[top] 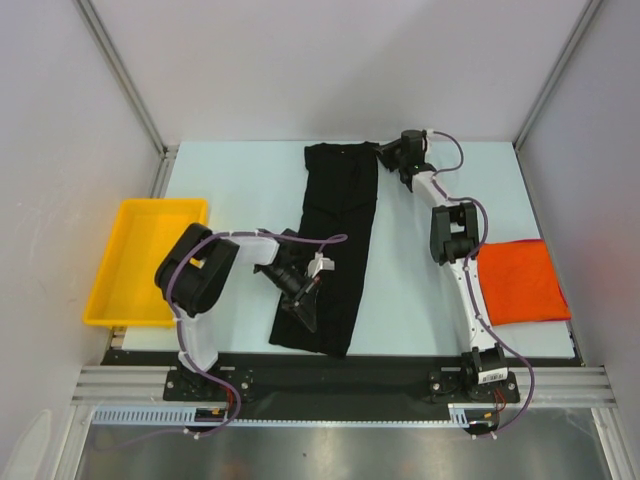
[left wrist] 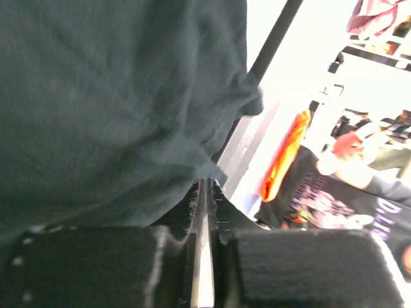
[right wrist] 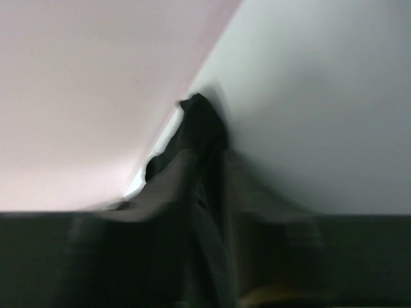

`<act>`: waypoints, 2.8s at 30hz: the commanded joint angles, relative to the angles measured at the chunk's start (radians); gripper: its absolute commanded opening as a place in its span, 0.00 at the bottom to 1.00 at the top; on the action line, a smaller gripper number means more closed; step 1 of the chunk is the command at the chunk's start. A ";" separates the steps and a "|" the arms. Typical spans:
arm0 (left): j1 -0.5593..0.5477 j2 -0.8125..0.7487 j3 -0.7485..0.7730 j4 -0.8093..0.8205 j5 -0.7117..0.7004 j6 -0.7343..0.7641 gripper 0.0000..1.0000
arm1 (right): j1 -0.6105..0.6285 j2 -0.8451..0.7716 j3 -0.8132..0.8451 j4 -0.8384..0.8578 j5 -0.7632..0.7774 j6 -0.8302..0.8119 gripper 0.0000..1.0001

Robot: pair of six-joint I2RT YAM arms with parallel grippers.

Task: Fold and stack the t-shirts
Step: Fold the tshirt

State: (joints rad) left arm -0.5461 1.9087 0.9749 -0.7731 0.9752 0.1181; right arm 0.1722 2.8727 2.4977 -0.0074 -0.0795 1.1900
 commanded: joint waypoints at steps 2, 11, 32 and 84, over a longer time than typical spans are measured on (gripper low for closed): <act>-0.006 -0.071 0.083 -0.047 -0.007 0.098 0.15 | -0.010 -0.177 -0.104 0.037 0.006 -0.149 0.44; -0.005 -0.405 0.068 -0.014 -0.419 0.267 0.44 | -0.034 -0.626 -0.483 -0.169 0.078 -0.437 0.66; -0.003 -0.856 -0.328 -0.018 -0.569 0.825 0.56 | 0.728 -1.573 -1.678 -0.546 0.027 -0.336 0.68; -0.557 -0.967 -0.573 0.405 -0.642 1.058 0.69 | 0.685 -1.747 -2.067 -0.336 -0.063 -0.193 0.00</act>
State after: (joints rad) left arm -1.0698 0.9218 0.4335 -0.4713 0.3313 1.0710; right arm 0.8494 1.1442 0.4393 -0.3428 -0.1215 0.9802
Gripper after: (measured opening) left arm 0.695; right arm 0.011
